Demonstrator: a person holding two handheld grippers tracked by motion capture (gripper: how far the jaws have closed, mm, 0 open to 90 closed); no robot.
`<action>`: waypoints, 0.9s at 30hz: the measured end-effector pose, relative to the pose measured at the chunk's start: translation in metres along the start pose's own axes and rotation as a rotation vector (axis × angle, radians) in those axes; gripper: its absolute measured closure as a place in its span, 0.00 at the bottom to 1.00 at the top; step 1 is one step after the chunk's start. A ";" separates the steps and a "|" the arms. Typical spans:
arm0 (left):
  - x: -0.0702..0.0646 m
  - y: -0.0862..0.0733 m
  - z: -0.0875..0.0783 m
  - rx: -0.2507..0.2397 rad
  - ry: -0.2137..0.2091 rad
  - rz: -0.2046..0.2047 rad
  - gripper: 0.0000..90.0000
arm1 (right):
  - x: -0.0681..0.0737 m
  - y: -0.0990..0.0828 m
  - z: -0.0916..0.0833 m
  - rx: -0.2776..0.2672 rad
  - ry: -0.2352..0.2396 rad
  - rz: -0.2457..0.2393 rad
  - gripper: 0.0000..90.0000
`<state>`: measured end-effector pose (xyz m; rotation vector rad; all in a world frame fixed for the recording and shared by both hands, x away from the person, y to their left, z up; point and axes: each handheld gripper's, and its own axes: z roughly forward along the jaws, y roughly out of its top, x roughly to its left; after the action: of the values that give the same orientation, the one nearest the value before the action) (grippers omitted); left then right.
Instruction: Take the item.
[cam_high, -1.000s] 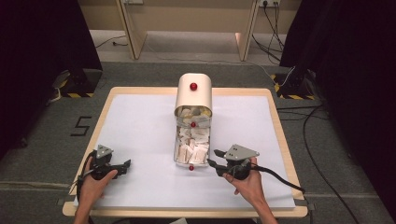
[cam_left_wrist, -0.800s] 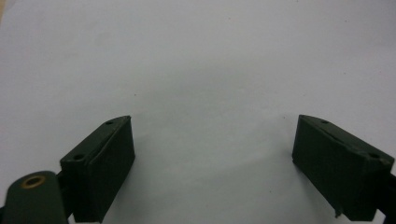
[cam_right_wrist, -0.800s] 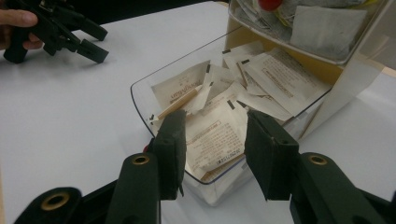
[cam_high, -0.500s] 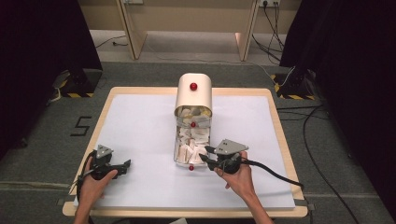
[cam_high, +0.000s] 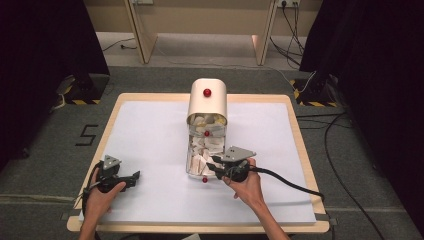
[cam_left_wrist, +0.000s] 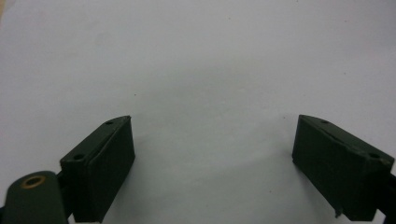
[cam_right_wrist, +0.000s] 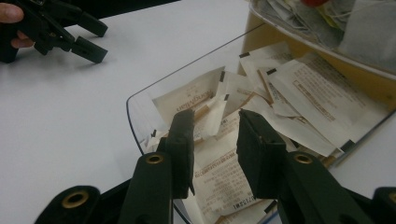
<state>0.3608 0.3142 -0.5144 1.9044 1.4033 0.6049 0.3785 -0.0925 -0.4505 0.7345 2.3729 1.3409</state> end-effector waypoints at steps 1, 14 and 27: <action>0.000 0.000 0.000 0.000 0.000 0.000 0.13 | 0.000 0.001 0.001 0.000 0.005 -0.008 0.74; 0.000 0.000 0.000 0.000 0.000 0.000 0.13 | 0.000 0.002 0.020 0.036 0.013 0.023 0.75; 0.000 0.000 0.000 0.000 0.000 0.000 0.13 | 0.000 -0.002 0.028 0.060 0.027 0.034 0.78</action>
<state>0.3608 0.3142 -0.5144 1.9048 1.4031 0.6052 0.3923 -0.0736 -0.4665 0.7820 2.4415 1.3065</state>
